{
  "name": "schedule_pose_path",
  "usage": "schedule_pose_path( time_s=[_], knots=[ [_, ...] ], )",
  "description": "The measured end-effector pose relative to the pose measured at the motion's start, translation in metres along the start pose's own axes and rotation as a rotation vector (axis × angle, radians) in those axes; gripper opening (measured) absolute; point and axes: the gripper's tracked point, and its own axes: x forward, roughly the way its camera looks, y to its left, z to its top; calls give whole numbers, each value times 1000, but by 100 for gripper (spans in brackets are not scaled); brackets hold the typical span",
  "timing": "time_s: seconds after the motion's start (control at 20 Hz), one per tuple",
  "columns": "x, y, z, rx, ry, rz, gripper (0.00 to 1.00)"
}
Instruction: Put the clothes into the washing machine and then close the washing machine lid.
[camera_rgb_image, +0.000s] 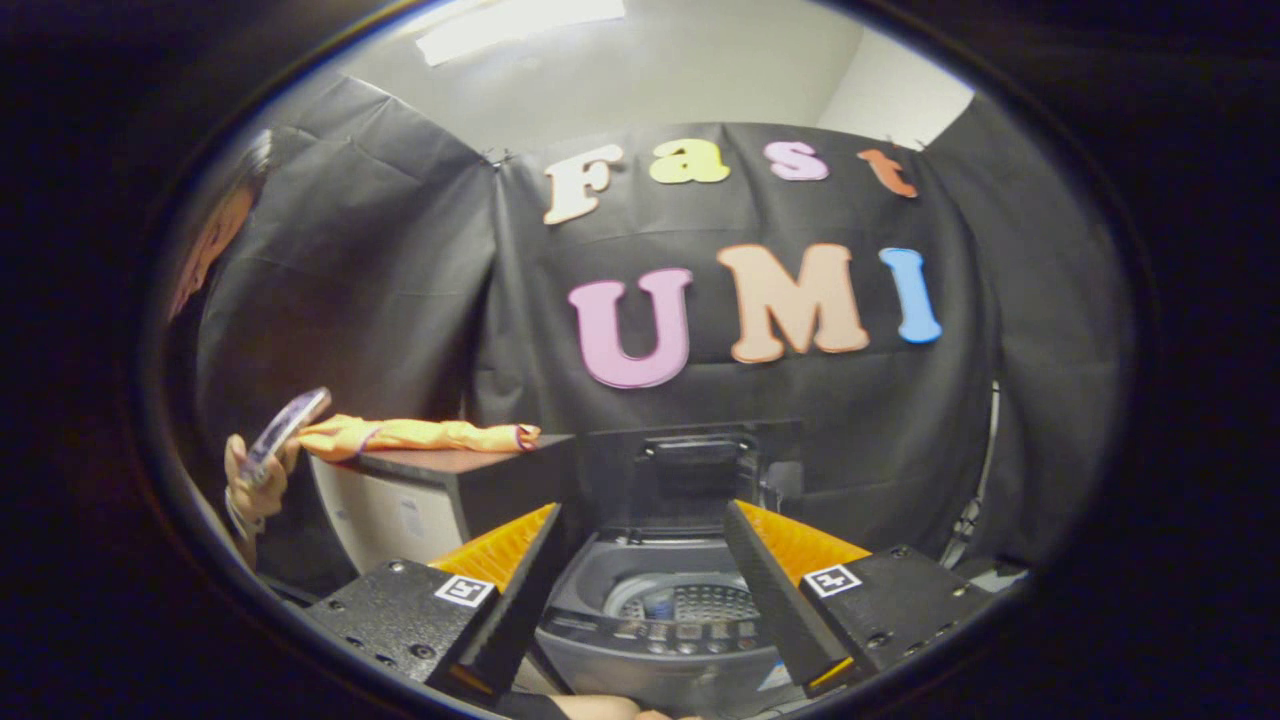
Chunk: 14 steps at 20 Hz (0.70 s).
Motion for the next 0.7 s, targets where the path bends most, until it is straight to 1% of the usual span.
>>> schedule_pose_path(
  time_s=[0.1, 0.35, 0.5, 0.7],
  knots=[
    [28, 36, 29, -7, -1, 82, 97],
    [89, 117, 89, -13, -39, 224, 97],
    [121, 168, 105, -35, -12, 305, 97],
    [160, 229, 97, -90, 71, 373, 97]
  ],
)
